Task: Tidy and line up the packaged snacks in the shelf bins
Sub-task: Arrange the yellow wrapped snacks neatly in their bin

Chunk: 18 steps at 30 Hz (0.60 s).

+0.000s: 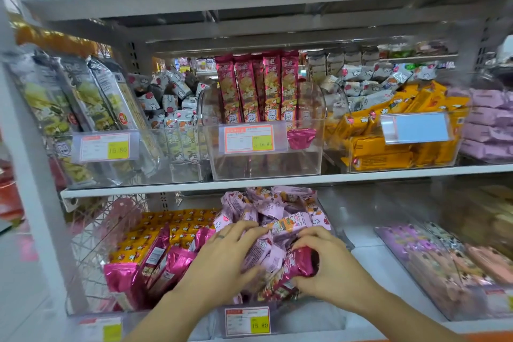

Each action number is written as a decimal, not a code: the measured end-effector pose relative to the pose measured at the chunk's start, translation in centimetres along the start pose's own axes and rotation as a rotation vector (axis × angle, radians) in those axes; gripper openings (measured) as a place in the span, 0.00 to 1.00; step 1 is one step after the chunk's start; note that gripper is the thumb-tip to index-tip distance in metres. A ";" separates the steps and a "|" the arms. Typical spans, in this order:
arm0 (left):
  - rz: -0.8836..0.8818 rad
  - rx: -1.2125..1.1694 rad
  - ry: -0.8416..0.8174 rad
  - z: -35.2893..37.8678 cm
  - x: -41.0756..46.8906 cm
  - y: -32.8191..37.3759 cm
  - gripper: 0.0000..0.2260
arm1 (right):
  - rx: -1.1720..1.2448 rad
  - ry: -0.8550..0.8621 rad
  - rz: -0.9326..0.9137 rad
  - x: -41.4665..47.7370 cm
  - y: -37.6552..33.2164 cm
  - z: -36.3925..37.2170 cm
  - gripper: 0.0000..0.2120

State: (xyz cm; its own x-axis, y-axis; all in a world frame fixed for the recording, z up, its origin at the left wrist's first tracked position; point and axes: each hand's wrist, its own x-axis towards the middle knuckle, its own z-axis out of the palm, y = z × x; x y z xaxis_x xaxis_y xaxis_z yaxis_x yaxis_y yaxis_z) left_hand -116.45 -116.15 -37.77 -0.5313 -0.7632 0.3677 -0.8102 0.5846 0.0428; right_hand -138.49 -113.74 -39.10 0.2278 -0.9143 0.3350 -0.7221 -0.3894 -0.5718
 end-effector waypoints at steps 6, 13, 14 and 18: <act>-0.051 0.016 -0.022 0.1 0.1 0.3 0.35 | 0.173 0.139 -0.010 0.2 -1.2 -1.9 0.15; -0.074 0.081 -0.072 0.7 0.5 1.0 0.37 | 0.164 0.275 0.010 -0.5 -2.5 -4.3 0.14; -0.067 0.094 -0.084 0.7 0.6 1.1 0.37 | 0.155 0.289 0.011 -0.7 -2.7 -4.7 0.13; -0.052 0.187 -0.161 1.1 0.7 1.6 0.34 | 0.097 0.355 -0.007 -1.2 -3.7 -6.7 0.13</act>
State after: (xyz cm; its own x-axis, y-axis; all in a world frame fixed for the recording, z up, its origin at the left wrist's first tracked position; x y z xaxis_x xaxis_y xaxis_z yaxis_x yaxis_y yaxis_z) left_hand -118.36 -116.04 -38.43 -0.5080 -0.8339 0.2156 -0.8613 0.4936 -0.1201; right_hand -140.41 -110.47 -32.36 -0.0203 -0.8226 0.5682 -0.6518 -0.4201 -0.6315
